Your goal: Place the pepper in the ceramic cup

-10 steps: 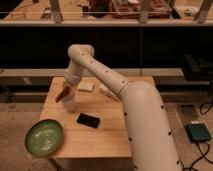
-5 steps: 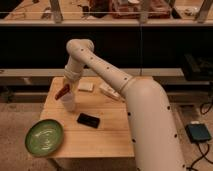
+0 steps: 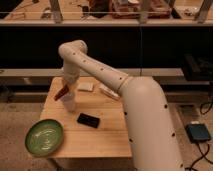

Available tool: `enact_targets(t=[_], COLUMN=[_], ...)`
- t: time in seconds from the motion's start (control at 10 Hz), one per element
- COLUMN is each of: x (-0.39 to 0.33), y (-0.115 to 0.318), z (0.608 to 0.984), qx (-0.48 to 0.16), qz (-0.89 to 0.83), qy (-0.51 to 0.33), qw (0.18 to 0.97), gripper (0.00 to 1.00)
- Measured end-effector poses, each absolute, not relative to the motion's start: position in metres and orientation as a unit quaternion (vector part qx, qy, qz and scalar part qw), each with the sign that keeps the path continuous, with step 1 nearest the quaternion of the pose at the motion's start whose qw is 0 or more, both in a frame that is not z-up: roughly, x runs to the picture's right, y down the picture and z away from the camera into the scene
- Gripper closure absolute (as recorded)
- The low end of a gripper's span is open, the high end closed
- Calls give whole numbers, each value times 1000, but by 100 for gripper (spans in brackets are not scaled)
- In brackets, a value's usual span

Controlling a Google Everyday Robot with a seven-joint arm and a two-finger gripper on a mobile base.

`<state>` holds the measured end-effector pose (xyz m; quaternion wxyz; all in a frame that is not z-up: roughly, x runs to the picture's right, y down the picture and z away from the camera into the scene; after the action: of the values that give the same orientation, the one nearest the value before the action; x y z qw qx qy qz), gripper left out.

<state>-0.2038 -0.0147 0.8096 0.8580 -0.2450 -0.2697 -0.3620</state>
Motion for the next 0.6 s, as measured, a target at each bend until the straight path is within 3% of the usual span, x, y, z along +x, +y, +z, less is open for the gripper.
enact_targets(t=[0.6], x=[-187], y=[-27], z=[815], qx=[-259], qz=[-343], qy=[-281], qw=[858], gripper=[100])
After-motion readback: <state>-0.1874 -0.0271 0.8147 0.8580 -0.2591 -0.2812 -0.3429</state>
